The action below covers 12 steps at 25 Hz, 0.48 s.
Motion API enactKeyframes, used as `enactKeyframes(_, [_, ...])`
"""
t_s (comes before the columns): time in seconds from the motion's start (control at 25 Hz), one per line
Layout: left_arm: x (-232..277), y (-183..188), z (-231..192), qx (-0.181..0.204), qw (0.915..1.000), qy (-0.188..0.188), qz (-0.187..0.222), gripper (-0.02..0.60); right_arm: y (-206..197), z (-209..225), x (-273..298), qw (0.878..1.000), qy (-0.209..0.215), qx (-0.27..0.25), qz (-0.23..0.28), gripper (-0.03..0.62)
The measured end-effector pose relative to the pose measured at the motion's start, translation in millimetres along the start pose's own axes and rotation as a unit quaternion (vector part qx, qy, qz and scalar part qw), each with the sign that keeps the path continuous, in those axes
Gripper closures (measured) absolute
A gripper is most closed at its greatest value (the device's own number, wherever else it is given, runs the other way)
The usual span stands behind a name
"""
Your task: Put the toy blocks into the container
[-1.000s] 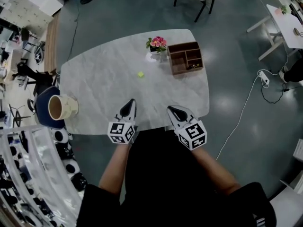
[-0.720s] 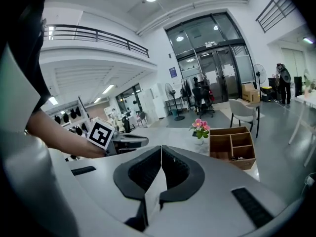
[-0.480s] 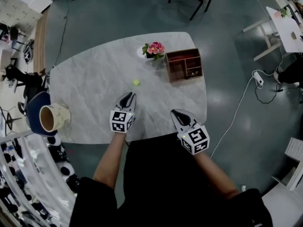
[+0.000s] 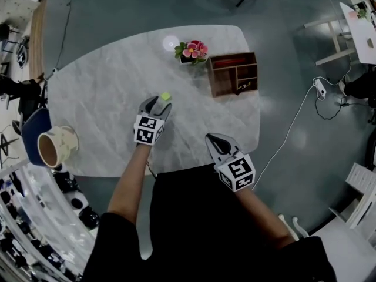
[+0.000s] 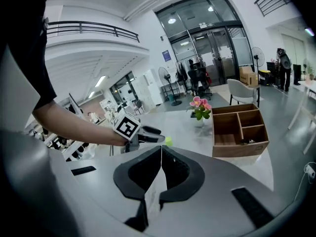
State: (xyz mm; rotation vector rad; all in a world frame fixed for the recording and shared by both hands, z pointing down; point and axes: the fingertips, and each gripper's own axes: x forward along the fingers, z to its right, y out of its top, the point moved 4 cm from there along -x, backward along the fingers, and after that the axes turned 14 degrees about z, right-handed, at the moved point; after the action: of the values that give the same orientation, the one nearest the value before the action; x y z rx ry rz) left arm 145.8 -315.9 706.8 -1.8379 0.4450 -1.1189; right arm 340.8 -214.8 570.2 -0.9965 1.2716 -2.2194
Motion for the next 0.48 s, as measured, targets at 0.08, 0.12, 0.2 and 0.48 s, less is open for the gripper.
enactKeyframes(0.08, [12,-8,-5,0.007,0.9996,-0.006,-0.026,0.364,0,1,8,1.0,-0.001,0.003,-0.002,0.592])
enactKeyframes(0.12, [16,-12,-5,0.012,0.9991,-0.009,-0.041,0.359,1,2,10,1.0,-0.002,0.004,-0.002,0.592])
enactKeyframes(0.2, [26,-21,-6,0.02,0.9974,-0.017,-0.067,0.348,0,4,15,1.0,-0.005,0.007,-0.004,0.592])
enactKeyframes(0.48, [48,-30,-12,0.034,0.9956,-0.028,-0.083,0.347,-3,21,20,0.999,-0.034,0.016,-0.006,0.592])
